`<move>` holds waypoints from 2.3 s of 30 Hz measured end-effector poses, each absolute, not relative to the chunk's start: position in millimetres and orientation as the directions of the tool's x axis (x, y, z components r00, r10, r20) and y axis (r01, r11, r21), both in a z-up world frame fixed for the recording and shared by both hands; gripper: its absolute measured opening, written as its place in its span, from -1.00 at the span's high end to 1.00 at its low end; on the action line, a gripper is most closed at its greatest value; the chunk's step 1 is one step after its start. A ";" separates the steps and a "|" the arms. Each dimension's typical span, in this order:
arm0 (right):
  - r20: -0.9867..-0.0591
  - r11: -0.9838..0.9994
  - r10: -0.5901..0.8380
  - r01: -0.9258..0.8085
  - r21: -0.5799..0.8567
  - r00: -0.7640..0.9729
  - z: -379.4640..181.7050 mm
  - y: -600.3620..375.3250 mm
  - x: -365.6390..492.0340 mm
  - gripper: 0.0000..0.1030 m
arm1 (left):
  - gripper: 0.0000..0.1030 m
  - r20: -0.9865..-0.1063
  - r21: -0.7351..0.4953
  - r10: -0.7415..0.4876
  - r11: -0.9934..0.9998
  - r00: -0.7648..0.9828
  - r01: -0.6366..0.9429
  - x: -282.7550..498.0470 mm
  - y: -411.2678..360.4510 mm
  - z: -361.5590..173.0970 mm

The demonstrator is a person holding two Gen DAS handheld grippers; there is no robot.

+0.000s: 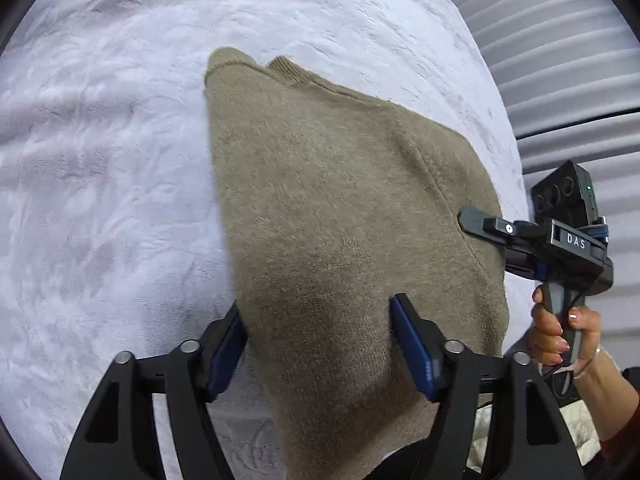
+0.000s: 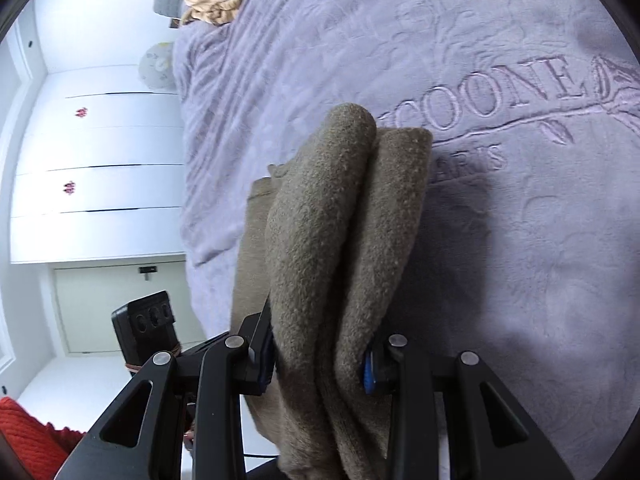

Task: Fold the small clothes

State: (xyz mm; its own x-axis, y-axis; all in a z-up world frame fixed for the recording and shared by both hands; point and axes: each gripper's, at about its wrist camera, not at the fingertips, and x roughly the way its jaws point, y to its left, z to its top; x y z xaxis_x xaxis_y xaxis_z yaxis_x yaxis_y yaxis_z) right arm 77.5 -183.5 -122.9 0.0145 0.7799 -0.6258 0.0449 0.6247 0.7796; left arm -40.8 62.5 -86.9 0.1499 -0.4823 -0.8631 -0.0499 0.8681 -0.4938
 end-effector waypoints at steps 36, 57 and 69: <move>-0.956 0.943 0.293 -0.163 0.290 -0.006 -107.8 -192.7 36.0 0.48 | -0.98 -0.974 -0.154 -0.141 0.987 0.178 -0.056 -45.7 39.8 -77.8; -0.959 0.935 0.281 -0.214 0.284 -0.045 -101.3 -169.7 -33.3 0.66 | -0.98 -0.972 -0.188 -0.177 0.980 0.154 -0.061 -66.2 45.5 -82.4; -0.961 0.936 0.270 -0.221 0.275 -0.054 -91.7 -168.7 -36.8 0.66 | -0.98 -0.972 -0.193 -0.183 0.980 0.146 -0.055 -63.9 49.0 -75.9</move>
State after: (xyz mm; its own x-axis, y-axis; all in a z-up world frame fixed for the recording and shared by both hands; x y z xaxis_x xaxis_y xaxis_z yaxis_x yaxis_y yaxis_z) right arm -36.8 -168.7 -91.7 -0.0545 0.2696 -0.9614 -0.2206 0.9358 0.2749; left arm -63.9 49.0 -75.9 0.1458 -0.1829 -0.9723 -0.0552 0.9797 -0.1926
